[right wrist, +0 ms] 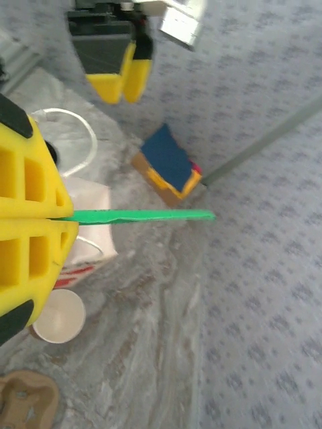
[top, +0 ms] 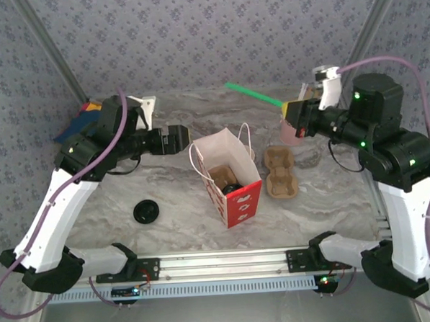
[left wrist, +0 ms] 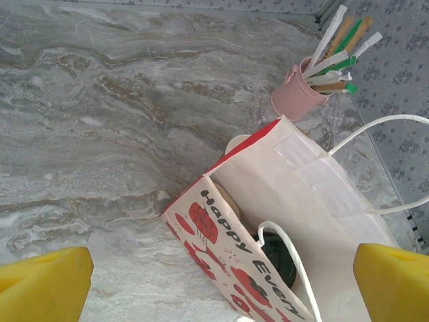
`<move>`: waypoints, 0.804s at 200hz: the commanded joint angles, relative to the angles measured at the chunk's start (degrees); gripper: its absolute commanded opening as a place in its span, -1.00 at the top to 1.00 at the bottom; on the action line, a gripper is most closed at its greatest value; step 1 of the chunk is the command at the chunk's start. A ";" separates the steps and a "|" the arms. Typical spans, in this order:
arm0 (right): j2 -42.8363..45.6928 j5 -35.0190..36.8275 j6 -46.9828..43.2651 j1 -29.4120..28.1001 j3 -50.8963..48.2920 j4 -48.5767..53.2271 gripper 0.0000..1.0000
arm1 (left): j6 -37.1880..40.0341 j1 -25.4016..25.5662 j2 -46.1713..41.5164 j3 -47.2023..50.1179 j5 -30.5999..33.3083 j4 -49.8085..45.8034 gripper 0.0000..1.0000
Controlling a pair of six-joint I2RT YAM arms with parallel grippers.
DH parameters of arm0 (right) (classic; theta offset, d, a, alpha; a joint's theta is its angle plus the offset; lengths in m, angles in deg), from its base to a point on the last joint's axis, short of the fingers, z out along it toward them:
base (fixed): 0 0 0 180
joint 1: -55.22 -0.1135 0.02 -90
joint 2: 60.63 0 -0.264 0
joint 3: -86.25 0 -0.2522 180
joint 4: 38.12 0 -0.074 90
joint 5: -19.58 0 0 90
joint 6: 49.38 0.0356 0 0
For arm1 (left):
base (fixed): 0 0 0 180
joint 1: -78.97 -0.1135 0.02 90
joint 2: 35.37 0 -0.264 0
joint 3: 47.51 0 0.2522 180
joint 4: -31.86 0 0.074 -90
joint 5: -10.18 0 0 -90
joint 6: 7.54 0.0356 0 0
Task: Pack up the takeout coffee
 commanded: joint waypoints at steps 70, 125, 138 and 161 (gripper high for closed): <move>-12.73 23.46 -8.48 -20.95 10.49 22.78 1.00 | -2.59 0.58 -4.93 3.87 2.38 0.59 -0.99; -11.91 23.04 -8.65 -21.83 8.69 24.05 1.00 | -2.68 0.58 -5.32 4.52 2.92 0.85 -0.99; -12.30 22.71 -8.76 -22.17 8.10 23.88 1.00 | -2.68 0.58 -4.98 4.52 2.81 1.06 -0.99; -13.75 22.52 -8.86 -22.66 7.28 23.71 1.00 | -2.60 0.65 -4.38 4.12 2.40 1.01 -1.00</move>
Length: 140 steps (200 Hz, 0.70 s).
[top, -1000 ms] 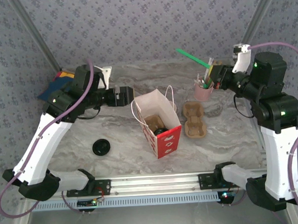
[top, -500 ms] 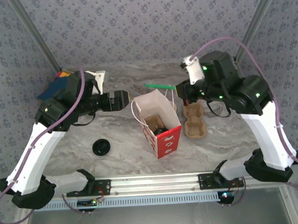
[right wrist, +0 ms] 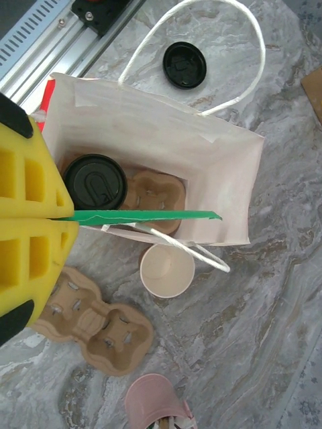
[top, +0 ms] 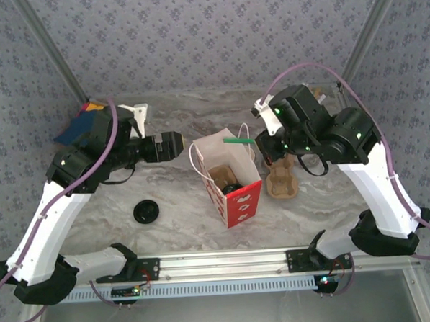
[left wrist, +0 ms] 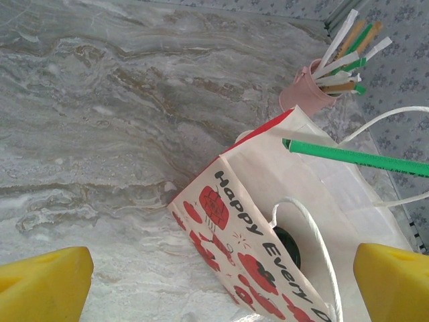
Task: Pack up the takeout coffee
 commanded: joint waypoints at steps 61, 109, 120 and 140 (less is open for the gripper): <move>-5.38 0.31 -1.67 -0.99 -2.47 -1.61 1.00 | -0.54 0.44 -0.17 0.21 0.32 0.93 -0.99; -9.57 -0.92 -1.89 -0.84 -2.53 -3.31 1.00 | -0.59 0.40 -1.11 0.88 0.41 0.85 -1.00; -10.67 -1.23 -2.14 -0.75 -2.21 -3.56 1.00 | -0.59 0.36 -1.31 1.08 0.47 0.81 -1.00; -12.48 -1.74 -2.62 -0.42 -1.72 -4.08 1.00 | -0.63 0.45 -1.70 1.52 0.60 0.76 -0.99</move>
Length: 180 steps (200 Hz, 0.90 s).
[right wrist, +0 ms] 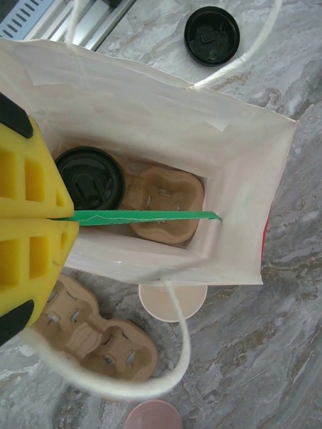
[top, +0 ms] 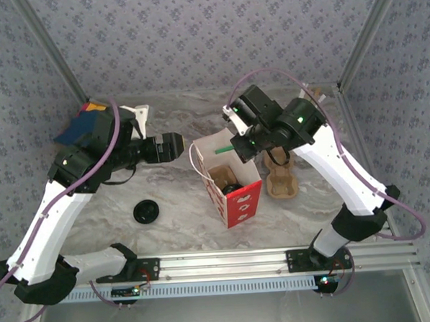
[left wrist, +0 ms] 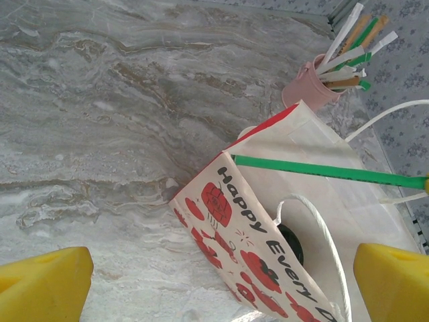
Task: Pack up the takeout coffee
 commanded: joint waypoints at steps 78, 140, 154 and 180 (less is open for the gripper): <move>-7.57 -3.63 -1.67 2.48 0.65 -3.26 1.00 | -0.72 0.37 -2.52 1.64 1.02 0.46 -1.00; -12.89 -4.16 -2.35 1.53 3.43 -3.67 1.00 | -1.27 0.35 -3.50 2.73 1.37 0.29 -1.00; -14.05 -4.17 -2.60 0.86 4.43 -3.59 1.00 | -1.29 0.40 -3.64 2.92 1.61 0.19 -1.00; -16.13 -4.00 -2.68 -0.22 6.53 -2.89 0.83 | -1.61 0.35 -4.08 3.33 1.70 0.15 -1.00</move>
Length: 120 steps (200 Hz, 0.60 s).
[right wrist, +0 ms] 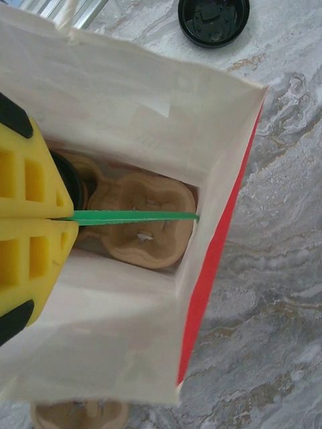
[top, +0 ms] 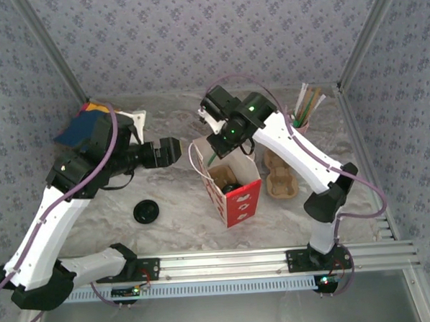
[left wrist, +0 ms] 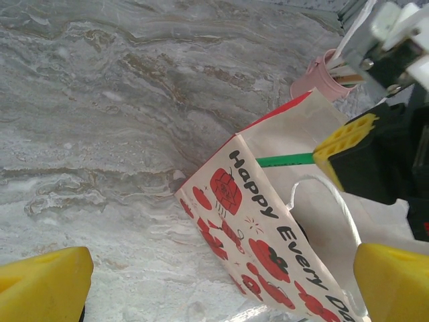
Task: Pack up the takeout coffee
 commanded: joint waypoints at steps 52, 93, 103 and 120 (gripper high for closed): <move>-0.45 0.89 -0.81 -1.73 5.94 2.60 -0.14 | -0.92 0.34 -1.85 0.89 1.36 0.24 -1.00; 3.56 3.89 0.13 -1.75 5.69 2.03 -0.34 | -1.49 0.24 -1.29 1.33 1.88 0.45 -0.99; 4.70 4.64 0.41 -1.75 5.59 1.51 -0.41 | -1.65 0.32 -1.04 1.33 2.24 0.28 -1.00; 6.98 5.62 0.73 -1.74 5.66 0.18 -0.50 | -1.89 0.20 -0.50 1.25 3.02 0.00 -1.00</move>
